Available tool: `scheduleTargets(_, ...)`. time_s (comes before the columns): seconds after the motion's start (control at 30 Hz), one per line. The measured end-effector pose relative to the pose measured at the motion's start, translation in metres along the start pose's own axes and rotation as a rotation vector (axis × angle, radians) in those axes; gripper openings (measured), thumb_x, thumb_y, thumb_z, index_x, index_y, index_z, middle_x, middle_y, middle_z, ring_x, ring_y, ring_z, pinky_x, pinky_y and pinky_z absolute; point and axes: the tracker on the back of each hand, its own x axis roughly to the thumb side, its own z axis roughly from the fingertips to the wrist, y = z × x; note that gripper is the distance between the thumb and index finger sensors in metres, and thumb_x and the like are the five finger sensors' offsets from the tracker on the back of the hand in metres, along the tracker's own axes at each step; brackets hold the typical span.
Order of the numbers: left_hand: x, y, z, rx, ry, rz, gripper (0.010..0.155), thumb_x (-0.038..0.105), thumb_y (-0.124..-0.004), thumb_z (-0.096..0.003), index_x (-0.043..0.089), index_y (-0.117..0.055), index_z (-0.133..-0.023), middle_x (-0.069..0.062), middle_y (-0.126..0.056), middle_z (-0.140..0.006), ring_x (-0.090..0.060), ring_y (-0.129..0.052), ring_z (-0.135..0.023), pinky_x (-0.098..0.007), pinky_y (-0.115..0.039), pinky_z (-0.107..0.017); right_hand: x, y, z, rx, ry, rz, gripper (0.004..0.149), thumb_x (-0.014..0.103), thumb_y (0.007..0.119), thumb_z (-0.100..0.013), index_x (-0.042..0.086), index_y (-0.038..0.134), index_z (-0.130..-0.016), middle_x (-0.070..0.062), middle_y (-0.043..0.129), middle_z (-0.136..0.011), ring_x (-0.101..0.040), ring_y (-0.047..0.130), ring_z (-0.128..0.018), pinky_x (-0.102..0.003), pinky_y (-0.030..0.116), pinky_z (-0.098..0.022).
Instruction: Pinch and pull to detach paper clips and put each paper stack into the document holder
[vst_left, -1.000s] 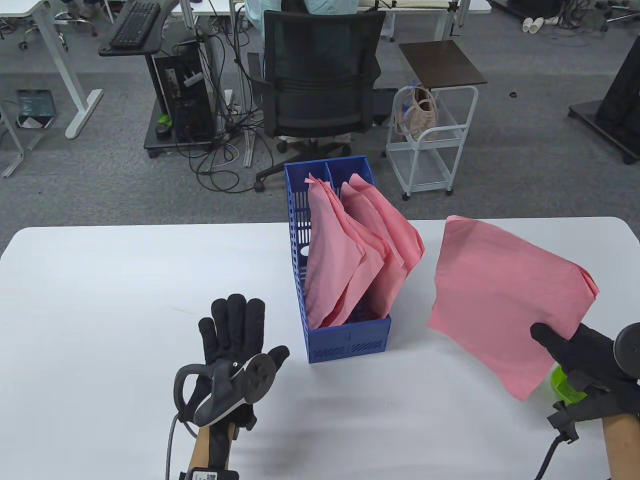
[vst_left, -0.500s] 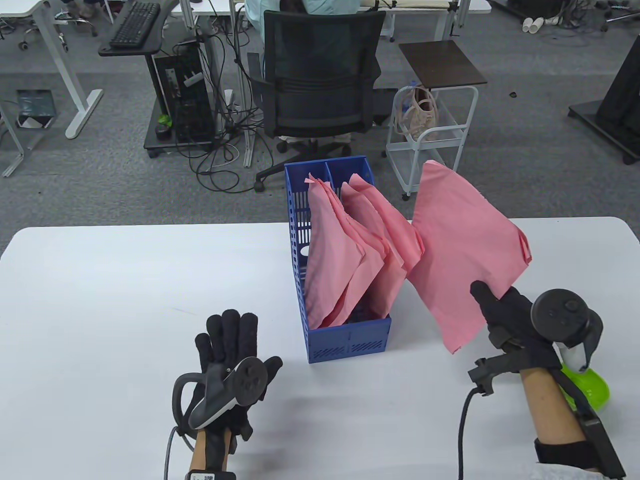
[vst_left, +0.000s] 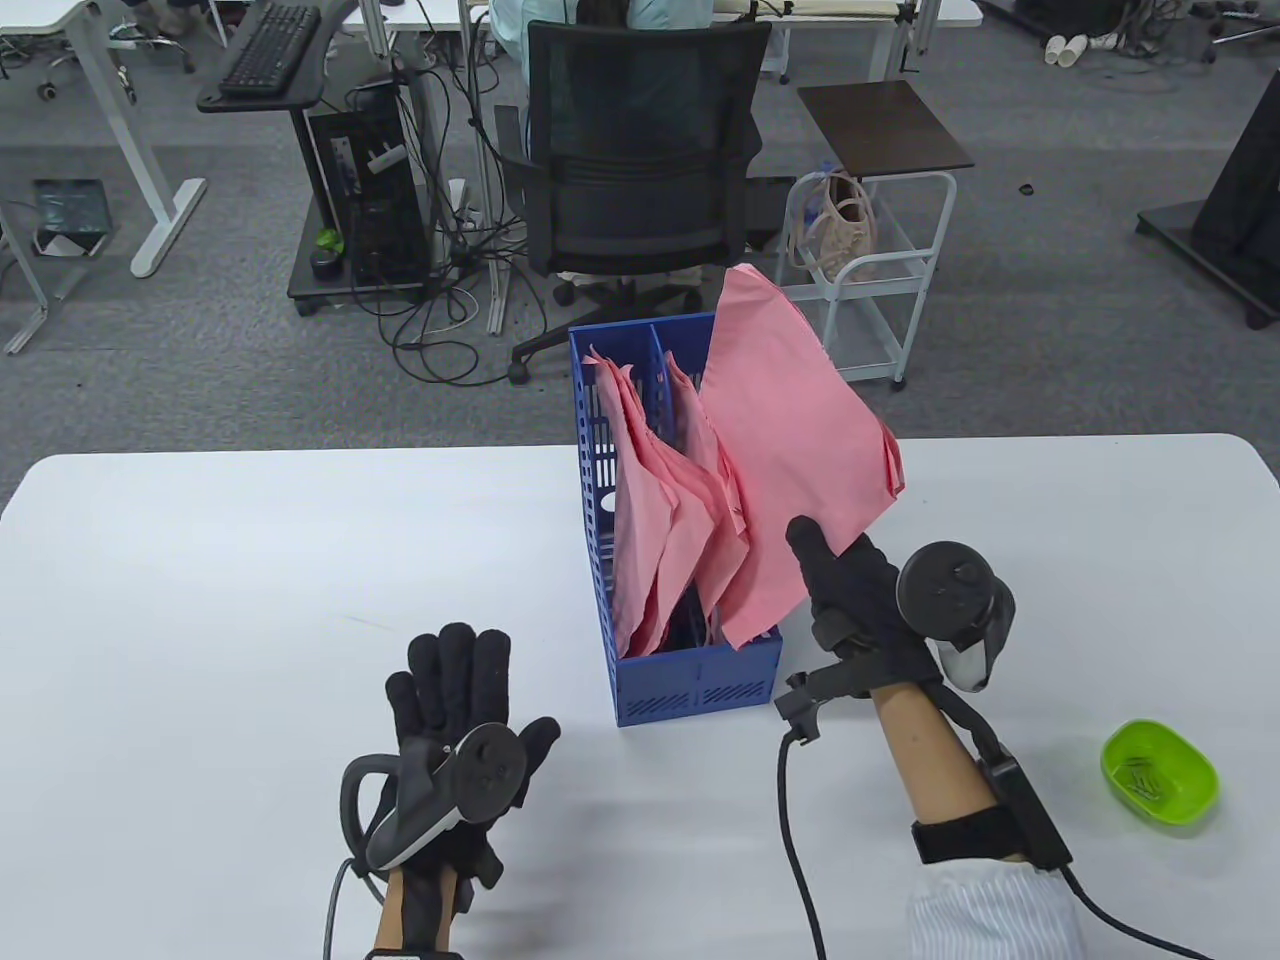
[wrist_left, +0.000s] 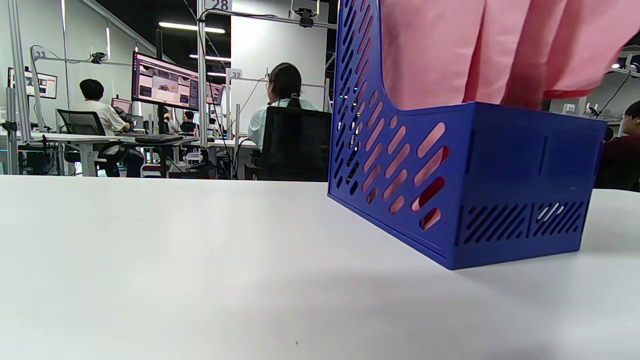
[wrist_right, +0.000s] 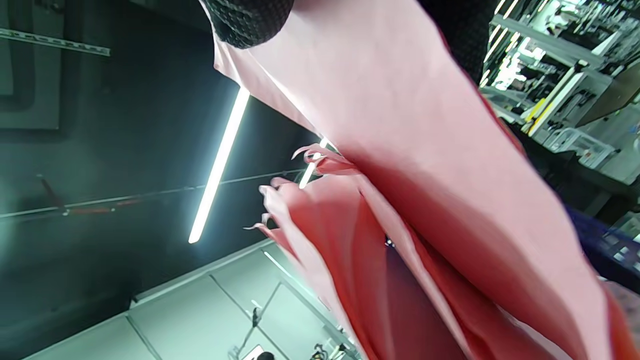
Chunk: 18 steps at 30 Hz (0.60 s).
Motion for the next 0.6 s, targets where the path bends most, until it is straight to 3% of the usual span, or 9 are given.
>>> scheduleTargets(0.17, -0.001, -0.001, 0.001, 0.006, 0.000, 0.014, 0.089, 0.062, -0.032, -0.0529, 0.009, -0.001, -0.118, -0.027, -0.004, -0.121, -0.055, -0.005, -0.108, -0.066, -0.013, -0.075, -0.027, 0.028, -0.004, 0.042, 0.038, 0.094, 0.051, 0.031, 0.047, -0.067, 0.016, 0.035, -0.114, -0.022, 0.054, -0.114, -0.042, 0.069, -0.098, -0.050, 0.063, -0.074)
scheduleTargets(0.33, -0.001, 0.000, 0.001, 0.011, 0.001, 0.008, 0.090, 0.062, -0.031, -0.0524, 0.009, 0.000, -0.117, -0.027, -0.005, -0.120, -0.056, -0.004, -0.107, -0.067, -0.012, -0.074, -0.057, 0.046, -0.004, 0.136, 0.150, 0.213, 0.054, 0.032, 0.042, -0.068, 0.016, 0.024, -0.116, -0.030, 0.033, -0.119, -0.052, 0.047, -0.105, -0.057, 0.045, -0.079)
scheduleTargets(0.6, 0.000, 0.000, 0.002, 0.010, -0.002, -0.013, 0.089, 0.062, -0.031, -0.0525, 0.009, 0.001, -0.117, -0.026, 0.000, -0.120, -0.055, -0.003, -0.107, -0.067, -0.012, -0.074, -0.074, 0.054, -0.002, 0.224, 0.239, 0.356, 0.057, 0.031, 0.042, -0.068, 0.012, 0.020, -0.117, -0.034, 0.029, -0.118, -0.056, 0.043, -0.104, -0.060, 0.043, -0.078)
